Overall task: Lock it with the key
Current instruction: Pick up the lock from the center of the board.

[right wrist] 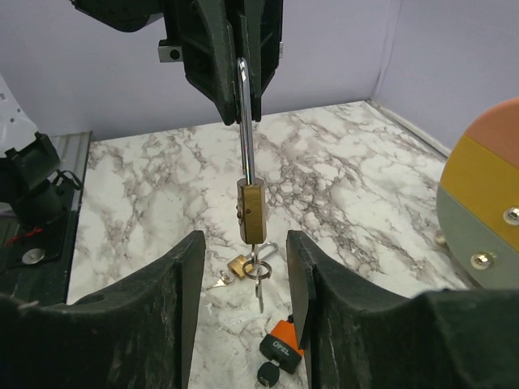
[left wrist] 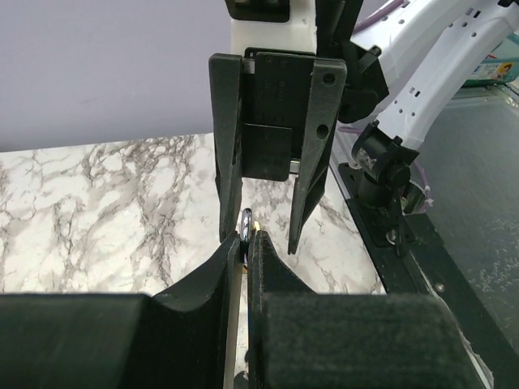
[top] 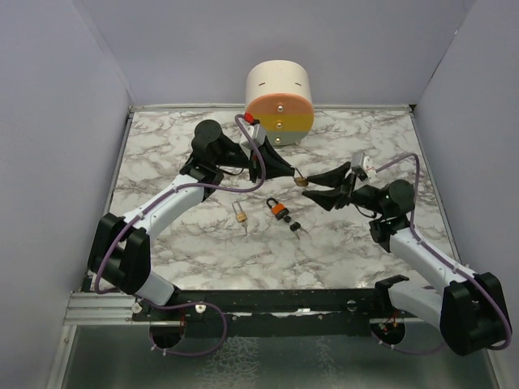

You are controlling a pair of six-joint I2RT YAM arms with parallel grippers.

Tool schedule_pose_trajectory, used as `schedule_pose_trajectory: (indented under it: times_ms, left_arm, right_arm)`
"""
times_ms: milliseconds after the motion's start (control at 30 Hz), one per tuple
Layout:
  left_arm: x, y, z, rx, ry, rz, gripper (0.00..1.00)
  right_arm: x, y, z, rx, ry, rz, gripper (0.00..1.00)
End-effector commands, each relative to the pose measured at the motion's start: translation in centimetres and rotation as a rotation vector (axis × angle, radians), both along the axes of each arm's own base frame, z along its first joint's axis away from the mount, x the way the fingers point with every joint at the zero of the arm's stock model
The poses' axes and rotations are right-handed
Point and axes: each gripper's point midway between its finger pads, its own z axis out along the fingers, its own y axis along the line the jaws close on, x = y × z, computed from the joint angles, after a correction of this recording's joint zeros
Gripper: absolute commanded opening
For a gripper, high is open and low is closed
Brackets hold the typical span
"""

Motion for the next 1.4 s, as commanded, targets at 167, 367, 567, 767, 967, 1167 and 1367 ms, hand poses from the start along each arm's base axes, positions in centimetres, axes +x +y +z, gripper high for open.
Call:
schedule_pose_trajectory:
  times_ms: [167,367,567,767,967,1167,1367]
  left_arm:
    - [-0.2,0.1,0.3,0.003,-0.031,-0.034,0.02]
    - [0.1,0.0,0.0,0.011,-0.013,-0.034,0.01]
    - [0.1,0.1,0.2,0.009,-0.024,-0.030,0.01]
    - [-0.3,0.2,0.5,0.007,-0.034,-0.032,0.01]
    - [-0.7,0.4,0.7,0.005,-0.043,-0.041,0.01]
    - [-0.7,0.4,0.7,0.005,-0.046,-0.039,0.01]
    - [-0.5,0.4,0.6,0.006,-0.041,-0.033,0.01]
  right_arm:
    - [-0.5,1.0,2.3,0.021,-0.044,0.070,0.41]
    - [-0.2,2.0,1.9,0.001,-0.030,0.076,0.37]
    - [-0.1,2.9,1.2,-0.020,-0.020,0.082,0.37]
    - [0.3,3.2,0.8,-0.032,-0.018,0.062,0.39]
    - [1.0,3.3,0.3,-0.042,-0.007,0.039,0.40]
    - [1.2,3.3,0.2,-0.045,-0.001,0.028,0.33]
    - [1.6,3.3,0.0,-0.050,0.009,0.011,0.05]
